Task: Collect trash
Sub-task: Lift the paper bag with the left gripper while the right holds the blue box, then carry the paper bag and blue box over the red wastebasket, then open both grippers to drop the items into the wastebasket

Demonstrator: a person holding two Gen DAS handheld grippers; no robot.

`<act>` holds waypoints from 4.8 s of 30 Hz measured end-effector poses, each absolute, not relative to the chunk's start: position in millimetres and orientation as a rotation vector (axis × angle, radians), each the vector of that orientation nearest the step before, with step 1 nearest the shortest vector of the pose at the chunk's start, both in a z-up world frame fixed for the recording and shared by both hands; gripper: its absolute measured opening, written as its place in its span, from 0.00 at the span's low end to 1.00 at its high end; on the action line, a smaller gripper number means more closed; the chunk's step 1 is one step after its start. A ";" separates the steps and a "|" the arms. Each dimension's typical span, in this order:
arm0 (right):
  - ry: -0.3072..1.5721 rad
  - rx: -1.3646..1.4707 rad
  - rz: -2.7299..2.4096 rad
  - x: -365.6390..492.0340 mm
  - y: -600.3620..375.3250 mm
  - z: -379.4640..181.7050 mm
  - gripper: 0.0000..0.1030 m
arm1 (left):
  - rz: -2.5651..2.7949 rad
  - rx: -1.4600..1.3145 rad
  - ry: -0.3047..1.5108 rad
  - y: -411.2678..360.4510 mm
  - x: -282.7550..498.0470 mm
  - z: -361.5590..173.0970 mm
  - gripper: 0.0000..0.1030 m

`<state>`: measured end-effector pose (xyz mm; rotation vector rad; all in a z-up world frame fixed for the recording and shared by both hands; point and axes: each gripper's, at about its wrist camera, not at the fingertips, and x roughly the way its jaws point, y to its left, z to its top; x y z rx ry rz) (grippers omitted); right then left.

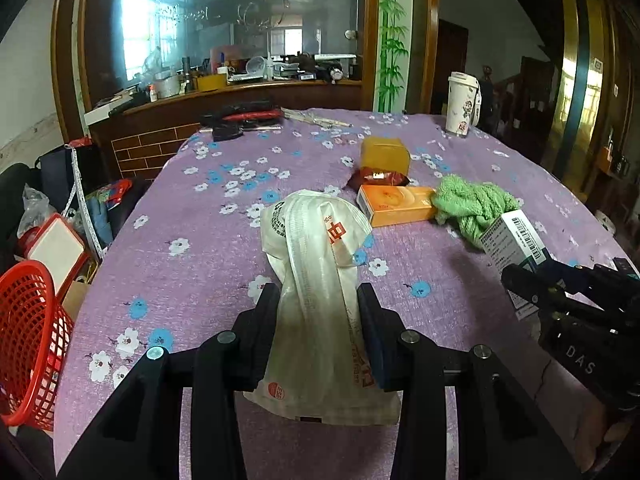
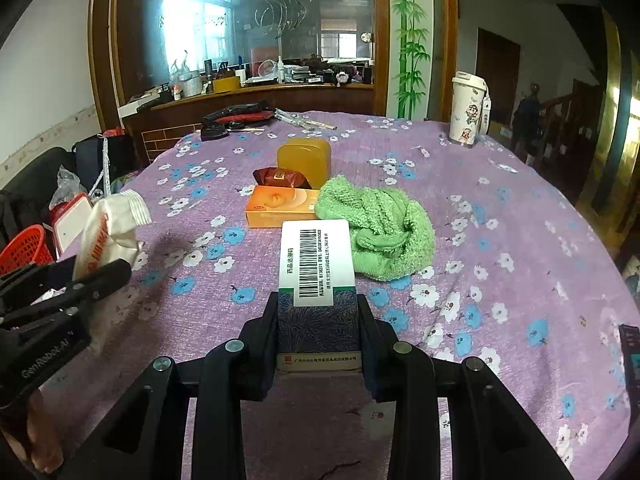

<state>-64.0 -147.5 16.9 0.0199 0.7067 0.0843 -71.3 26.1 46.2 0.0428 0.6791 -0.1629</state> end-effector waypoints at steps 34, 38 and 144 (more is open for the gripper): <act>0.742 -0.016 0.103 -59.5 -139.4 11.5 0.35 | -0.169 -0.010 0.681 32.8 -72.7 44.6 0.38; 0.751 -0.023 0.100 -58.6 -137.9 10.2 0.35 | -0.171 -0.008 0.681 32.3 -72.2 44.4 0.38; 0.966 -0.010 0.930 -3.1 216.0 63.5 0.36 | 0.334 -0.258 0.679 351.5 -133.5 61.4 0.39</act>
